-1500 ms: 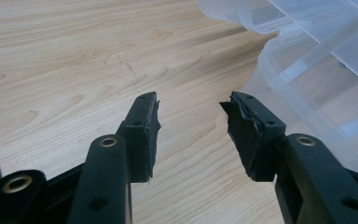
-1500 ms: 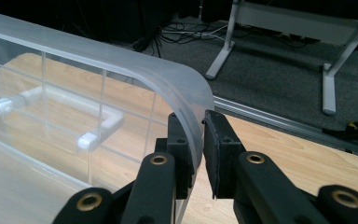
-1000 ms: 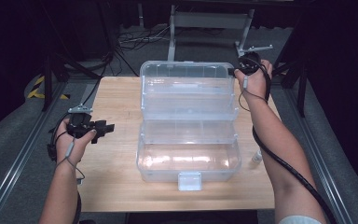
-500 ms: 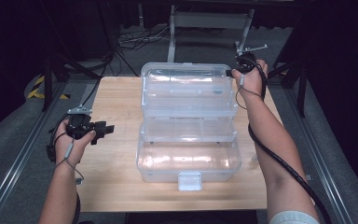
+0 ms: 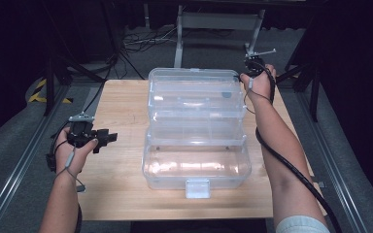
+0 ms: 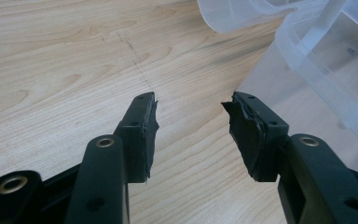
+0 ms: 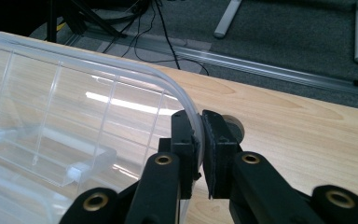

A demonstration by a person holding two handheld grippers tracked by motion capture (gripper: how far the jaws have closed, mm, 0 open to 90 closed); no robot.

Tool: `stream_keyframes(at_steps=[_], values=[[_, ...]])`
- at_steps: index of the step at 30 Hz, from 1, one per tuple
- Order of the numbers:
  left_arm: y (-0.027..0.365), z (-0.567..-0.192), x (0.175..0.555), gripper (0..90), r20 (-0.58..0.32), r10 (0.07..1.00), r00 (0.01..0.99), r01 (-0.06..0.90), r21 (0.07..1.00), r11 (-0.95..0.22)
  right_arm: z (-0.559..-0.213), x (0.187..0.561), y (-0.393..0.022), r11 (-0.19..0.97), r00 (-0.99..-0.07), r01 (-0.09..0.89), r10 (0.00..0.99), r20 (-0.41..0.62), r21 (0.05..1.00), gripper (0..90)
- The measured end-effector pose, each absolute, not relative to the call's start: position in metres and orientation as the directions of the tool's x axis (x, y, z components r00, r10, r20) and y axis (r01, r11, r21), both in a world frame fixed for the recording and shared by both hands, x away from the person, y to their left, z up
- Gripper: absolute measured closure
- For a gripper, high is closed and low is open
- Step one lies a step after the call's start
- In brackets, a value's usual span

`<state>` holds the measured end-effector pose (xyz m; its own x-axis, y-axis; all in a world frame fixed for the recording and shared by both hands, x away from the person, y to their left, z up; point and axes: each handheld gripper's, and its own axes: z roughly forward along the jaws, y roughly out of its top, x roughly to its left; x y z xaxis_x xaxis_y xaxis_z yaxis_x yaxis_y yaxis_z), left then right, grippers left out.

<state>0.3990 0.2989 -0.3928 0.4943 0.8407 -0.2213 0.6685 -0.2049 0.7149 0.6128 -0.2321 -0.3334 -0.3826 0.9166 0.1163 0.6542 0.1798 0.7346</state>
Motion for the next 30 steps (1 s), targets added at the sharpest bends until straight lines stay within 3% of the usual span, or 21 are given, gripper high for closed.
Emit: stream_keyframes(at_steps=[30], values=[[0.301, -0.398, 0.402, 51.5, -0.234, 0.836, 0.496, 0.683, 0.700, -0.209, -0.361, 0.627, -0.234, 0.136, -0.356, 0.711, 0.916, 0.186, 0.690, 83.9]])
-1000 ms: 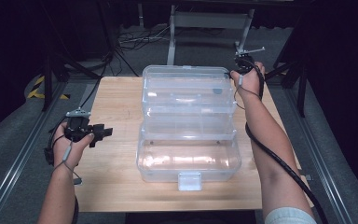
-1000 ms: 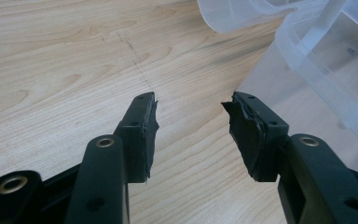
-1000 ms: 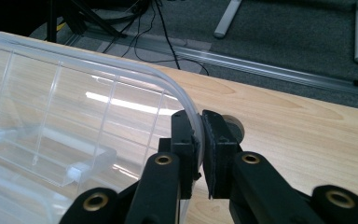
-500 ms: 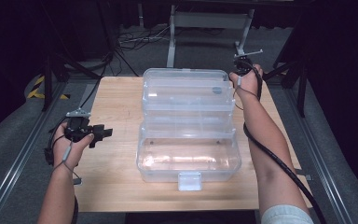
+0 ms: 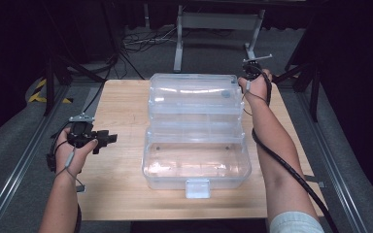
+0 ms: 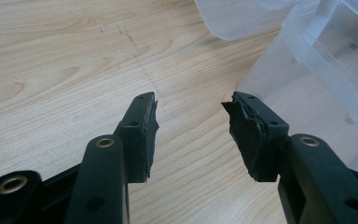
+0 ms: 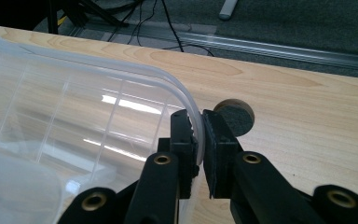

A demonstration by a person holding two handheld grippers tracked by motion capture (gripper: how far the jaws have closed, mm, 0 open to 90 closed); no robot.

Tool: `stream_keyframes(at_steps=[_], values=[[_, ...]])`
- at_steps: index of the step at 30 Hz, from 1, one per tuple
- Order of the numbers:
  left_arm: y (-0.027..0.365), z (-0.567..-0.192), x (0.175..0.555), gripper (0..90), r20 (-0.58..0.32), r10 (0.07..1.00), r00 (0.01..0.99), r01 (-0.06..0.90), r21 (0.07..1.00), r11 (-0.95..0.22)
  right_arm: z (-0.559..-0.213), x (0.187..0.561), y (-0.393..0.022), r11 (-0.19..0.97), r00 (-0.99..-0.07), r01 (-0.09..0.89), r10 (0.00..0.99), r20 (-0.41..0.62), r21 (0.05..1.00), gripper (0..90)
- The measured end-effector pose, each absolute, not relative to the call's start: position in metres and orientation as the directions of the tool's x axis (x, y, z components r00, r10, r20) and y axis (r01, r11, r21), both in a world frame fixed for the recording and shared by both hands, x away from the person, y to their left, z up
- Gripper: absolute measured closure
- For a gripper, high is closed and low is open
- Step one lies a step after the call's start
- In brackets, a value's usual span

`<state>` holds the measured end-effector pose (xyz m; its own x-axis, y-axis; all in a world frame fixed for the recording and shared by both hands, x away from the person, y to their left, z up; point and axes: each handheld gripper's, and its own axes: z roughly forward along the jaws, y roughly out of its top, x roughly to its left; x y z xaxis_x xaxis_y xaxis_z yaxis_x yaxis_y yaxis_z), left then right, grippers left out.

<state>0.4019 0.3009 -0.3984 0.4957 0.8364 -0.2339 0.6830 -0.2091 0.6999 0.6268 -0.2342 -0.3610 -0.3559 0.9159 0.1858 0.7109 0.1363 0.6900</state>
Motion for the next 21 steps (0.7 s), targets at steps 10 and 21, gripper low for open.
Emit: stream_keyframes(at_steps=[10, 21], values=[[0.3008, -0.3994, 0.4023, 51.5, -0.234, 0.835, 0.497, 0.686, 0.696, -0.213, -0.3697, 0.6283, -0.2346, 0.117, -0.344, 0.720, 0.916, 0.205, 0.684, 83.5], [0.3009, -0.4003, 0.4025, 51.0, -0.239, 0.835, 0.495, 0.689, 0.694, -0.210, -0.3705, 0.6284, -0.2352, 0.121, -0.348, 0.717, 0.916, 0.201, 0.687, 81.8]])
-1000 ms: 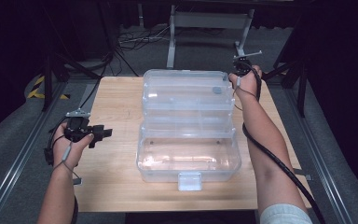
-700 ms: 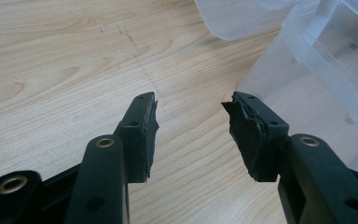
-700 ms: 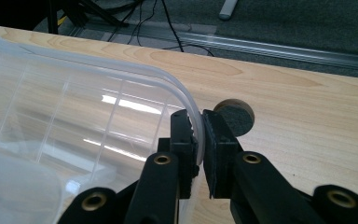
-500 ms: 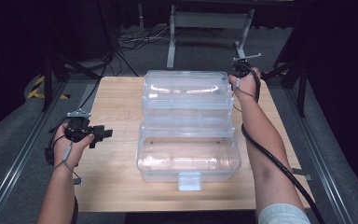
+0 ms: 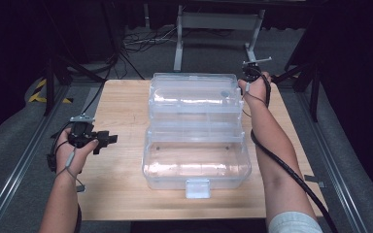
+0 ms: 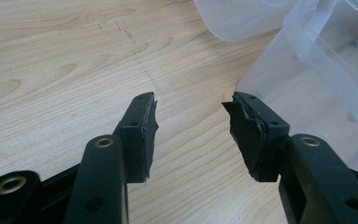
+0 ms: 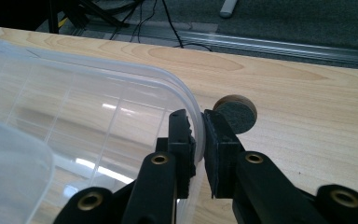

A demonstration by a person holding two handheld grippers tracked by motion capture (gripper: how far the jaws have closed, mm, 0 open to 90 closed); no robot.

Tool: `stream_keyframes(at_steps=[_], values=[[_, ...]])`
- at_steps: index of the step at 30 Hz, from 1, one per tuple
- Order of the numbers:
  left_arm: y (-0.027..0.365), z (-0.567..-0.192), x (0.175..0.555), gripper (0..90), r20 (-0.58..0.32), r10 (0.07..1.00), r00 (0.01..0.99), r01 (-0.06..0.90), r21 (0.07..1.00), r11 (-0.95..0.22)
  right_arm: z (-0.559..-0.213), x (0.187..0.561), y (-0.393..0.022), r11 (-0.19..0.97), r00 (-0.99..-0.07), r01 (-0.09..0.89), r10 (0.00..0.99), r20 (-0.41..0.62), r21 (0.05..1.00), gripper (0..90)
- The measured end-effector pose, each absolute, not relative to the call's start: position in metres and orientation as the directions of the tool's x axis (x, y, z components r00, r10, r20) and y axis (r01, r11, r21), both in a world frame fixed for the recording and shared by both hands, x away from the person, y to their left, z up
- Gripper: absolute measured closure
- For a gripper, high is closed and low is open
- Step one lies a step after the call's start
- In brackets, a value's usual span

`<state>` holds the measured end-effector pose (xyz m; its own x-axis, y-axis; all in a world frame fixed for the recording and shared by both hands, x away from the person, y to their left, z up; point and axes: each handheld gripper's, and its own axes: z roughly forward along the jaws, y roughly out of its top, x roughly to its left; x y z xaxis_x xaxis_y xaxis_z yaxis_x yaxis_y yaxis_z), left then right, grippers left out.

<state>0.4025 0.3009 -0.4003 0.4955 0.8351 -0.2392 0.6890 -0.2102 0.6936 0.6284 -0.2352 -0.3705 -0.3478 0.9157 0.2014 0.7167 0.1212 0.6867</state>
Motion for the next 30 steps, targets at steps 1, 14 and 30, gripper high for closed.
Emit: stream_keyframes(at_steps=[1, 14, 30], values=[[0.301, -0.400, 0.403, 50.9, -0.239, 0.835, 0.495, 0.689, 0.694, -0.210, -0.370, 0.628, -0.236, 0.121, -0.347, 0.717, 0.916, 0.200, 0.687, 80.3], [0.296, -0.400, 0.404, 50.1, -0.237, 0.831, 0.503, 0.686, 0.694, -0.217, -0.349, 0.616, -0.251, 0.083, -0.342, 0.648, 0.920, 0.192, 0.757, 62.5], [0.285, -0.395, 0.403, 48.9, -0.221, 0.826, 0.519, 0.677, 0.696, -0.240, -0.304, 0.560, -0.291, 0.089, -0.413, 0.544, 0.894, 0.174, 0.834, 54.6]])
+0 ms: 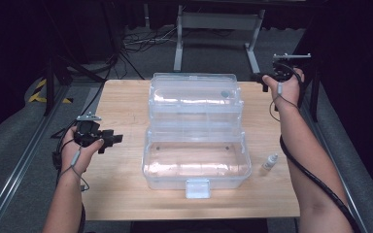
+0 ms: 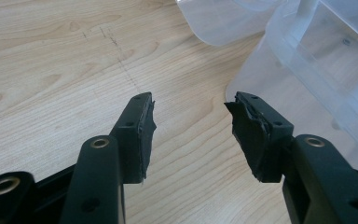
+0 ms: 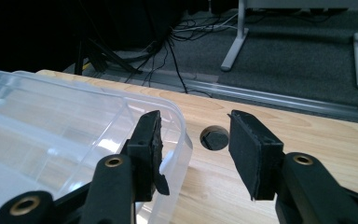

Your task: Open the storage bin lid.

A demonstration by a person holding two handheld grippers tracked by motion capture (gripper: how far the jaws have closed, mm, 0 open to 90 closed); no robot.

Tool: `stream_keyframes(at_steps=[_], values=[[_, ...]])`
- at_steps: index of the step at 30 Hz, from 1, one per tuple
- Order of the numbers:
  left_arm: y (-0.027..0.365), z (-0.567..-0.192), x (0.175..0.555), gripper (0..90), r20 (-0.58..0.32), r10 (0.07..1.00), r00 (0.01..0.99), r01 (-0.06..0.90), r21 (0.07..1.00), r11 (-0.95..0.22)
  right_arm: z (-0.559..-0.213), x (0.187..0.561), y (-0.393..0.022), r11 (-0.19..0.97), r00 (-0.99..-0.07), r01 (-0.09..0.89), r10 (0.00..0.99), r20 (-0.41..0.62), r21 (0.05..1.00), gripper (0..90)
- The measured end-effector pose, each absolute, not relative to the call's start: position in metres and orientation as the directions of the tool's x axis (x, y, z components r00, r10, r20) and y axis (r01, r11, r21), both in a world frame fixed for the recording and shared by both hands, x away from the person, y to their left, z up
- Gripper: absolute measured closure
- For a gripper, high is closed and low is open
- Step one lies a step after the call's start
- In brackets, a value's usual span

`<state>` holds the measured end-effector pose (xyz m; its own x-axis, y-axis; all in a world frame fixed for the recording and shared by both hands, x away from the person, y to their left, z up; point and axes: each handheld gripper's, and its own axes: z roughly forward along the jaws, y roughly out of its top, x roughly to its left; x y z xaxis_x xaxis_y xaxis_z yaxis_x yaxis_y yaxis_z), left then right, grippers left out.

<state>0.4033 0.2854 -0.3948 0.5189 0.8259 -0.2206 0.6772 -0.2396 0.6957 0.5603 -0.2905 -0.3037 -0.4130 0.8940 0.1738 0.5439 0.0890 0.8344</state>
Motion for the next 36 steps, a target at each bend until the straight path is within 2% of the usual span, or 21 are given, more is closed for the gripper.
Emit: stream_keyframes(at_steps=[21, 36], values=[[0.283, -0.391, 0.398, 47.3, -0.216, 0.829, 0.516, 0.673, 0.701, -0.236, -0.282, 0.469, -0.323, 0.153, -0.529, 0.477, 0.837, 0.143, 0.866, 50.4], [0.284, -0.388, 0.396, 47.0, -0.214, 0.830, 0.516, 0.669, 0.706, -0.234, -0.295, 0.436, -0.341, 0.195, -0.532, 0.510, 0.837, 0.129, 0.838, 47.0]])
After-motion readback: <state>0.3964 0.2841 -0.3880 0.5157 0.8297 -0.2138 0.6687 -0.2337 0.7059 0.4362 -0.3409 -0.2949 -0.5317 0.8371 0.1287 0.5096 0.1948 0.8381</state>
